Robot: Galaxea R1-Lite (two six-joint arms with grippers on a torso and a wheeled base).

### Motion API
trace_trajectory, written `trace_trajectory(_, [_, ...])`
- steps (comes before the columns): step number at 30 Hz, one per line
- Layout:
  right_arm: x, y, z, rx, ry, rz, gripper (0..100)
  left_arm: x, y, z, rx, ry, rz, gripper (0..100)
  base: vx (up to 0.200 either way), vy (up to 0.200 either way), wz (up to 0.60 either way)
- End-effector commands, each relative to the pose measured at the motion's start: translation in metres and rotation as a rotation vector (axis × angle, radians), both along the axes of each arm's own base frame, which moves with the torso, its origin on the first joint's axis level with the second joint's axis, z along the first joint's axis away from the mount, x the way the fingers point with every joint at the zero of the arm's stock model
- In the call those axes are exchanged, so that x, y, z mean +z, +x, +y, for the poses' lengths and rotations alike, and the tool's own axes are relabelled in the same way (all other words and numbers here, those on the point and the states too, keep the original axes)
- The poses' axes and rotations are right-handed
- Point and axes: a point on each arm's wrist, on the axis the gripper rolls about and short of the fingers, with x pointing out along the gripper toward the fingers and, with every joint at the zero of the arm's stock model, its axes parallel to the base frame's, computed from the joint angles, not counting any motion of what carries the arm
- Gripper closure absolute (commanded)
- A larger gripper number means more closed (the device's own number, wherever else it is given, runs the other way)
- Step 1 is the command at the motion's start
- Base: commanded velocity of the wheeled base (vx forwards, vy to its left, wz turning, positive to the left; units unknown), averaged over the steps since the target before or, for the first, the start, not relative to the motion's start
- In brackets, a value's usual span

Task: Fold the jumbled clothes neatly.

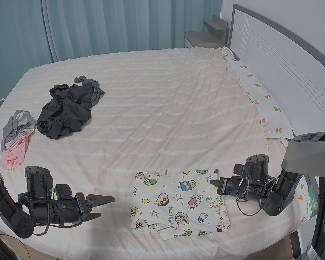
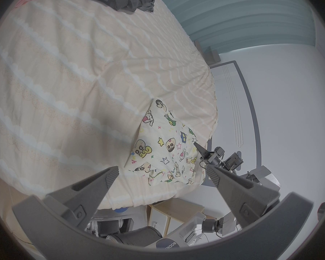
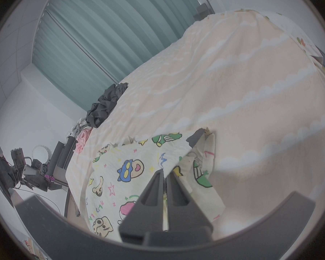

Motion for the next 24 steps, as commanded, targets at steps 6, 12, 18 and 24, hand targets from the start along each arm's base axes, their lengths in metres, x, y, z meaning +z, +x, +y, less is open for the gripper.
trace_trajectory(6, [0.020,0.010,-0.010,-0.036,0.031,-0.087,100,0.000,0.000,0.000,0.001,0.000,0.001,0,0.000,0.000,0.00])
trace_trajectory(12, [0.024,0.020,-0.012,-0.043,0.038,-0.106,100,0.000,0.000,0.000,0.001,0.000,0.003,0,0.000,0.000,0.00])
trace_trajectory(18, [0.022,0.027,-0.017,-0.061,0.015,-0.058,100,-0.001,0.000,0.000,0.001,0.000,0.003,0,0.000,0.000,0.00])
trace_trajectory(24, [0.027,0.027,-0.027,-0.079,0.017,-0.046,0,-0.002,0.001,0.000,0.000,0.002,0.008,0,0.000,0.000,0.00])
